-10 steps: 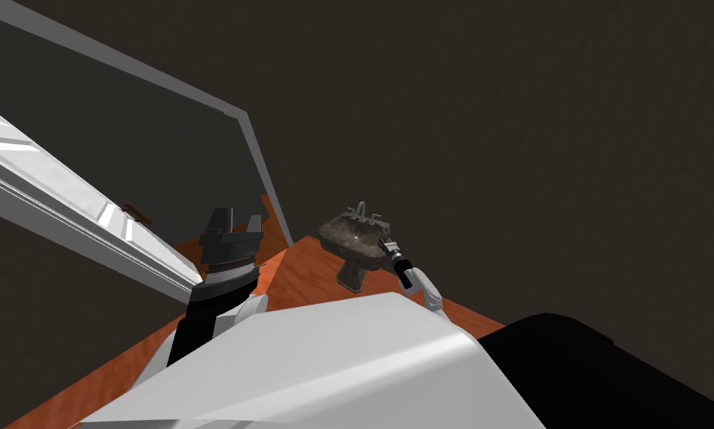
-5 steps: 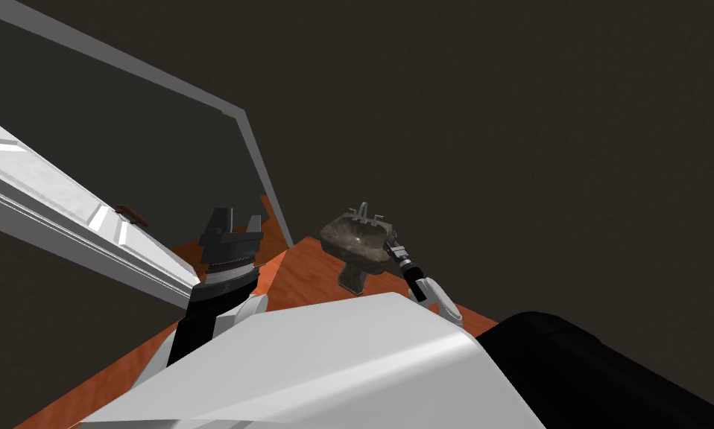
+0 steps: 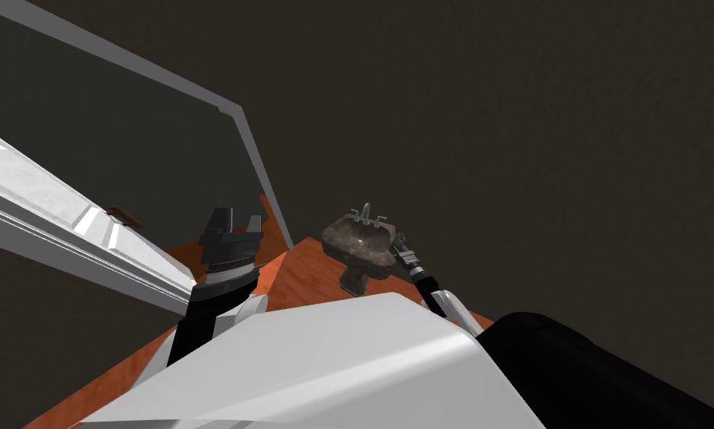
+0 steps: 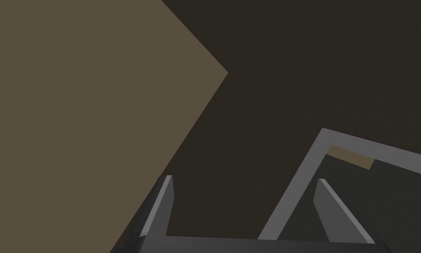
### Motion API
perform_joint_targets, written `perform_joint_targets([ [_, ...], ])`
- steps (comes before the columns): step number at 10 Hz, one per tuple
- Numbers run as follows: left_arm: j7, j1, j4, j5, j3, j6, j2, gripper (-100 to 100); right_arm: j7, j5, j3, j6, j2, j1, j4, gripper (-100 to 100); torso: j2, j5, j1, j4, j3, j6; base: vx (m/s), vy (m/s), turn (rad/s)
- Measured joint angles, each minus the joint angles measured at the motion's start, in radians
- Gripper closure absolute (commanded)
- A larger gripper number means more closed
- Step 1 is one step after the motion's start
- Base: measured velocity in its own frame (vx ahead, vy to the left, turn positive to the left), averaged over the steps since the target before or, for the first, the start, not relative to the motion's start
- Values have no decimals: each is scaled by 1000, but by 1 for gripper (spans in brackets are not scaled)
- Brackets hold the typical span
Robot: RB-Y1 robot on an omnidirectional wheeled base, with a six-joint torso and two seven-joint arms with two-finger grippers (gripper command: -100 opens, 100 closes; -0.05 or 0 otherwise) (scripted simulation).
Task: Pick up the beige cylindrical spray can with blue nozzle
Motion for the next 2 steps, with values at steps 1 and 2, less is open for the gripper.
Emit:
perform_joint_targets([
  [1,0,0,0,0,0,0,0,0,5,0,-2,-6,1,16,0,100,2,0,-1,1,1,0,0,0,0],
  [2,0,0,0,0,0,0,0,0,6,1,-2,-6,1,17,0,0,3,0,-2,1,2,-1,0,0,0],
])
